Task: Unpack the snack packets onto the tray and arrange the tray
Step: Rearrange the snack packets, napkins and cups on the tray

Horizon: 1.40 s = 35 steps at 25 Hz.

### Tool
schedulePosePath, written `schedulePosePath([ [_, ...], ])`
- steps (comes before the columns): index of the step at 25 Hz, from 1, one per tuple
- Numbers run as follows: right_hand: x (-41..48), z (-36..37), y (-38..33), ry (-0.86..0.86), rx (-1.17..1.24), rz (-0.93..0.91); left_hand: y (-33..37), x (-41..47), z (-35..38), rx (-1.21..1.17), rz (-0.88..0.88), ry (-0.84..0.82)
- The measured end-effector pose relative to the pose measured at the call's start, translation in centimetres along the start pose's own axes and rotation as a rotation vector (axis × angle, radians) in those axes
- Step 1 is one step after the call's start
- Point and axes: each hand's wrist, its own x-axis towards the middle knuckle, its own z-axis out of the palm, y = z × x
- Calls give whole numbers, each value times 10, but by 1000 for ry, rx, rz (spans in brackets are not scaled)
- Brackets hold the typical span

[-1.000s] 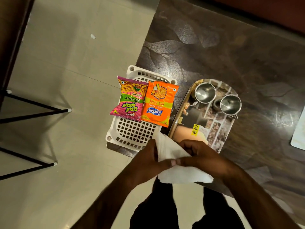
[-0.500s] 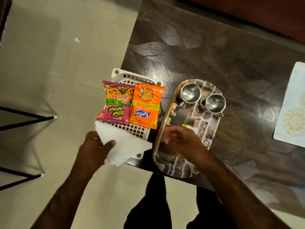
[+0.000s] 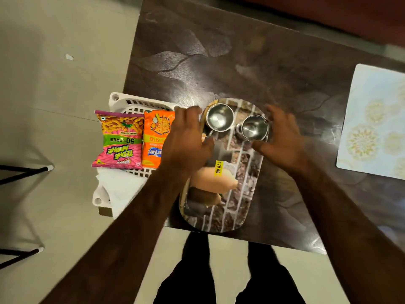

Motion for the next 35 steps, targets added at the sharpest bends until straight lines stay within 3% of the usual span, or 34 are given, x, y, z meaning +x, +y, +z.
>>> schedulePosePath([
  [3,8,11,-4,-56,58,-2,11,36,11,110,0,-109],
  [6,7,17,6,11,106,52,11,45,21,161,33,-190],
  [14,6,29,15,152,181,141,5,47,27,51,9,-143],
  [20,12,18,23,55,358,160,2,51,24,29,-8,-207],
  [24,9,9,29,18,492,142,-10,58,15,-120,-5,-302],
  [35,13,3,22,6,657,196,-12,56,18,-240,-8,-216],
])
